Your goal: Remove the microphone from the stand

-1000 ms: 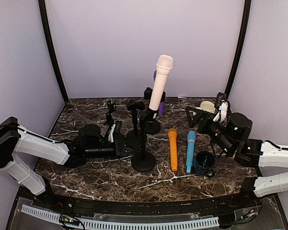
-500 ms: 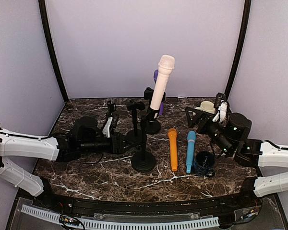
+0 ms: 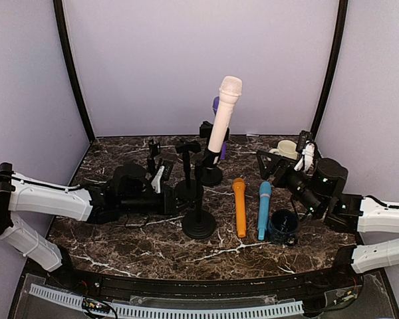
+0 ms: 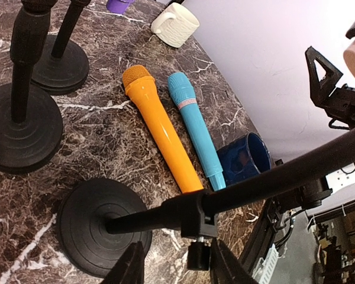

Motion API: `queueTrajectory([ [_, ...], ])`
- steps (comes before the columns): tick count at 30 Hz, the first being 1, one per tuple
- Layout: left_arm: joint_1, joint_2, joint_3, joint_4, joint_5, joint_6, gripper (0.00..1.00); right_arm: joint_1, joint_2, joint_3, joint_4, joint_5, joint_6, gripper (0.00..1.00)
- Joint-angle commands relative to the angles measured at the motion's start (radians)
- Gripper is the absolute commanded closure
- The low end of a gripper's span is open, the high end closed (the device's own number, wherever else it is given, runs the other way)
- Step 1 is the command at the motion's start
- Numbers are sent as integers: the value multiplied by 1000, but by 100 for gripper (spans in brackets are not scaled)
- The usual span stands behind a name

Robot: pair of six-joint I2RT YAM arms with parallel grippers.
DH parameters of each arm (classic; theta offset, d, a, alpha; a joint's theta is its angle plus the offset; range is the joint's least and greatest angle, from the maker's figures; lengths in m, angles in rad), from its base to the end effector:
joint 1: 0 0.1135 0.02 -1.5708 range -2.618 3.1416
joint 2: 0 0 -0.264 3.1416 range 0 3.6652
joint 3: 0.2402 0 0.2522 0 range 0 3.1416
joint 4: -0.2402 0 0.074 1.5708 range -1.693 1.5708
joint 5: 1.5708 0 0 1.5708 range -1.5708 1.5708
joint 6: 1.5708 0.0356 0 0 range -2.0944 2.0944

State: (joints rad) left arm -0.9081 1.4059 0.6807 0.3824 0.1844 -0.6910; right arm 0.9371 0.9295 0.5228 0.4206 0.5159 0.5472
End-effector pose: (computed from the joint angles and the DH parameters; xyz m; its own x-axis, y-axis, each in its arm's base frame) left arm 0.1809 -0.2424 0.2197 -0.7210 -0.0945 -0.6865 0.5473 0.5300 -0.6477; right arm 0.1419 0.1634 0.2847 -0.2057 0.4844 -0.8503 -0.3535 0.7735 0.5261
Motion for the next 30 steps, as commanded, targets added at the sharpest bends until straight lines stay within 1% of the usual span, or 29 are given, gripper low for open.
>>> queueTrajectory([
  [1,-6,7,-26,72,4,-53,64,-6,-21,-10,30,0,8,2],
  [4,-5,20,-31,101,13,-73,68,-6,-25,-12,26,2,10,2],
  [6,-5,32,-29,109,18,-83,74,-6,-24,-13,26,4,13,2],
  [7,-6,36,-28,107,18,-92,79,-6,-25,-13,25,4,13,2],
  [9,-6,37,-31,102,13,-112,85,-6,-23,-12,26,5,15,2],
  [14,-6,30,-63,103,13,-189,97,-6,-17,-6,25,4,15,3],
  [16,-5,36,-78,117,31,-256,99,-6,-14,-4,26,3,16,3],
  [22,-4,68,-143,253,107,-419,100,-5,-14,-1,24,3,26,2],
  [24,-4,75,-161,283,120,-453,100,-6,-12,0,23,1,27,3],
  [27,-2,77,-163,281,121,-442,99,-6,-15,1,19,1,29,3],
  [28,1,73,-154,264,119,-431,97,-6,-17,0,19,1,31,3],
  [29,2,70,-146,254,112,-401,90,-6,-18,0,19,1,31,3],
  [30,9,57,-133,230,109,-382,87,-6,-20,-2,17,1,29,3],
])
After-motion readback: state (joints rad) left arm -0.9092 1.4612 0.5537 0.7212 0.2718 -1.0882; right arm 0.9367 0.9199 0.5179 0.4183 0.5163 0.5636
